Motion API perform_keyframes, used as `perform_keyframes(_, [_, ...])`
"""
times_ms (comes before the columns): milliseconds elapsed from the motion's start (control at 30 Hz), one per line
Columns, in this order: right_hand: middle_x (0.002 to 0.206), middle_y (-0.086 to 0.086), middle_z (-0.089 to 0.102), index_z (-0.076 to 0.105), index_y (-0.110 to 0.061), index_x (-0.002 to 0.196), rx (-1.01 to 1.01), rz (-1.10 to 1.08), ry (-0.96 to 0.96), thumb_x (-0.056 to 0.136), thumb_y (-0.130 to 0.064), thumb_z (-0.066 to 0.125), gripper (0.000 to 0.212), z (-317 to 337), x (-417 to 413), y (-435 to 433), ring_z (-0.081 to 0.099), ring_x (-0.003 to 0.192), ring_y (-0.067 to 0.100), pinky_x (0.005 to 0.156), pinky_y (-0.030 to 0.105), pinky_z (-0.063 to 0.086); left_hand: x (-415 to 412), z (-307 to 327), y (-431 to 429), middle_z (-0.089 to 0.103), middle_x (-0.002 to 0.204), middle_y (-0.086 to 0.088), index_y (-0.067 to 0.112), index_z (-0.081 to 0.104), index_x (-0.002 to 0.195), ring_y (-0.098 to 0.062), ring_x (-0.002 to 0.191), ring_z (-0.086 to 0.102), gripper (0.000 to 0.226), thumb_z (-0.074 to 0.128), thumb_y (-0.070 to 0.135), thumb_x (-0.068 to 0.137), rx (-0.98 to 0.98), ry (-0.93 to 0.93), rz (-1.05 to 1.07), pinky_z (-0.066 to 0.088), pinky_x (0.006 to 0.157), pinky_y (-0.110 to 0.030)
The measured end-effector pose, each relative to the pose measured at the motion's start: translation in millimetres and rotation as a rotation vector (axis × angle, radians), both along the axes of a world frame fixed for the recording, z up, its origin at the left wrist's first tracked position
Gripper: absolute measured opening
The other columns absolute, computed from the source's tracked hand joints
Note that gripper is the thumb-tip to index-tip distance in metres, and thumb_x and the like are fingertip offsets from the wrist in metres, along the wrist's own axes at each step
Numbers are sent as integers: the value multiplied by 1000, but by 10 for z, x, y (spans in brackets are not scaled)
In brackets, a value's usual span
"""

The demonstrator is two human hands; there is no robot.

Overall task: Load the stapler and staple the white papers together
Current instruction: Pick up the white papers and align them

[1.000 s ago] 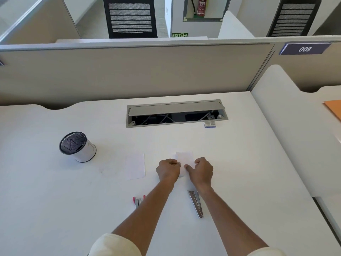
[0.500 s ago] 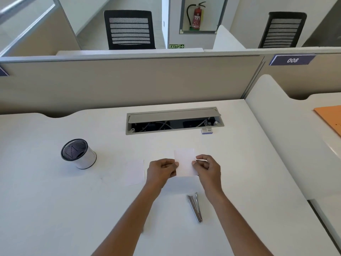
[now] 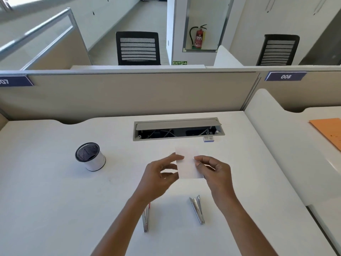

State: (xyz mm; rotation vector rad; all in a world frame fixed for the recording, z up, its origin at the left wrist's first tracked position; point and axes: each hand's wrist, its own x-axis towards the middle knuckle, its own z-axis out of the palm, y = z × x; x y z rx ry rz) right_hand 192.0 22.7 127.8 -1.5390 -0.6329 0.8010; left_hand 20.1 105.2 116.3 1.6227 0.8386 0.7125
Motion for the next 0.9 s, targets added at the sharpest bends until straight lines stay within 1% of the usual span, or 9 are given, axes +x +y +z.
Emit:
perform_keyframes(133, [95, -3, 80, 82, -20, 91, 23, 55, -28, 91, -4, 71, 19, 137, -34, -117, 71, 84, 8, 82, 29, 55, -38, 74, -75, 78, 105, 5, 24, 76, 117, -13, 92, 73, 42, 79, 0, 83, -13, -25, 27, 63, 81, -32])
perform_keyframes(233, [108, 2, 78, 81, -19, 101, 64, 162, 68, 90, -17, 74, 13, 208, -4, -200, 70, 96, 20, 88, 37, 58, -74, 124, -132, 79, 96, -4, 32, 77, 112, -20, 85, 74, 37, 82, 8, 84, -62, -67, 50, 63, 83, -34])
perform_keyframes(300, [117, 4, 74, 76, -20, 114, 94, 289, 120, 85, -33, 79, 32, 235, 28, -263, 67, 99, 21, 91, 36, 57, -97, 177, -176, 78, 91, -10, 33, 77, 111, -25, 79, 74, 30, 82, 26, 83, -114, -89, 63, 62, 85, -37])
perform_keyframes(367, [131, 3, 68, 72, -20, 122, 115, 376, 123, 77, -44, 85, 53, 243, 38, -313, 64, 104, 19, 95, 39, 56, -117, 223, -223, 79, 92, -6, 28, 78, 112, -16, 79, 72, 31, 79, 34, 82, -149, -106, 67, 63, 84, -38])
perform_keyframes(433, [141, -1, 62, 73, -16, 120, 161, 376, 120, 74, -36, 86, 51, 253, 15, -333, 65, 107, 19, 99, 43, 55, -122, 265, -268, 80, 98, 0, 21, 80, 109, -13, 84, 70, 28, 76, 33, 85, -155, -117, 62, 64, 80, -37])
perform_keyframes(533, [134, 0, 68, 77, -10, 106, 218, 280, 140, 76, -21, 88, 33, 287, -55, -335, 69, 110, 24, 100, 47, 53, -126, 321, -337, 80, 97, 4, 16, 81, 107, -12, 84, 67, 22, 74, 27, 90, -161, -142, 50, 62, 77, -31])
perform_keyframes(633, [123, 4, 74, 80, -10, 102, 242, 218, 142, 78, -17, 77, 25, 321, -118, -352, 69, 111, 29, 94, 44, 57, -142, 352, -387, 80, 95, 7, 19, 81, 111, -15, 86, 68, 24, 73, 28, 90, -164, -168, 45, 63, 80, -35])
perform_keyframes(767, [106, 10, 79, 81, -10, 97, 227, 150, 121, 78, -16, 77, 20, 329, -171, -371, 72, 99, 25, 86, 39, 59, -149, 390, -449, 79, 112, 5, 16, 79, 113, -18, 104, 74, 27, 76, 24, 88, -164, -229, 75, 64, 83, -41])
perform_keyframes(900, [100, 12, 79, 80, -6, 96, 205, 118, 124, 86, -2, 73, 13, 326, -212, -390, 74, 92, 23, 81, 36, 60, -131, 443, -472, 78, 112, 2, 15, 73, 122, -19, 105, 74, 35, 78, 15, 87, -187, -292, 142, 64, 79, -39])
